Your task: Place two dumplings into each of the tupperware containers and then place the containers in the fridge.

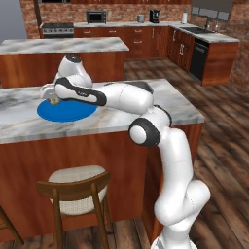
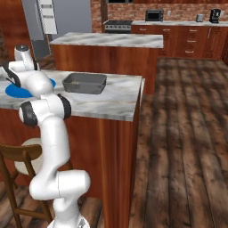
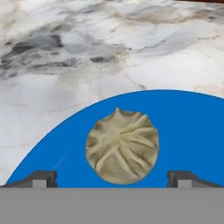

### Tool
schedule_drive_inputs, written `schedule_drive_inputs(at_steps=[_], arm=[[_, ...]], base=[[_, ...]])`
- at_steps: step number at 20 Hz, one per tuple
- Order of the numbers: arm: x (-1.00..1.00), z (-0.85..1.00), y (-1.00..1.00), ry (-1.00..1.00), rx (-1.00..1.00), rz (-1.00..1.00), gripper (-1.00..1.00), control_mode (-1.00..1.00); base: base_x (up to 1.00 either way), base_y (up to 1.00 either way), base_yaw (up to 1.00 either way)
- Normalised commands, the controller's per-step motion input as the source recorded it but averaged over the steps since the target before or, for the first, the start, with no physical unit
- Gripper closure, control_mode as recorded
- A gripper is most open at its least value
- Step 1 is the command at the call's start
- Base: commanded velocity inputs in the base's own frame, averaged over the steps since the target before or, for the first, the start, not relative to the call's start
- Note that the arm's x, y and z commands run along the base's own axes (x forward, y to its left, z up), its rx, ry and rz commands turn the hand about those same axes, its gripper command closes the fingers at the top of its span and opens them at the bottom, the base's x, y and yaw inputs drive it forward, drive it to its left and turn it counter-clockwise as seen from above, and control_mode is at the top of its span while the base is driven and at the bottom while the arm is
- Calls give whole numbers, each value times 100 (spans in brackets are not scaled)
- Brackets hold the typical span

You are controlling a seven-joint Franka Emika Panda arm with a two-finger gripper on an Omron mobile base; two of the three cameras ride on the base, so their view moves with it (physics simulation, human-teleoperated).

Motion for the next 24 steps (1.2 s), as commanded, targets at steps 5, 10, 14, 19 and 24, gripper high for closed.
schedule_drive_inputs(at_steps=[5, 10, 14, 19, 24], arm=[[4, -10, 0, 0, 0, 0, -100, -100], [9, -10, 0, 0, 0, 0, -100, -100], [11, -1, 0, 0, 0, 0, -100, -100], [19, 0, 5, 0, 0, 0, -100, -100], [6, -2, 6, 0, 0, 0, -100, -100]], base=[[0, 0, 0], [0, 0, 0], [0, 0, 0], [0, 0, 0], [0, 0, 0]])
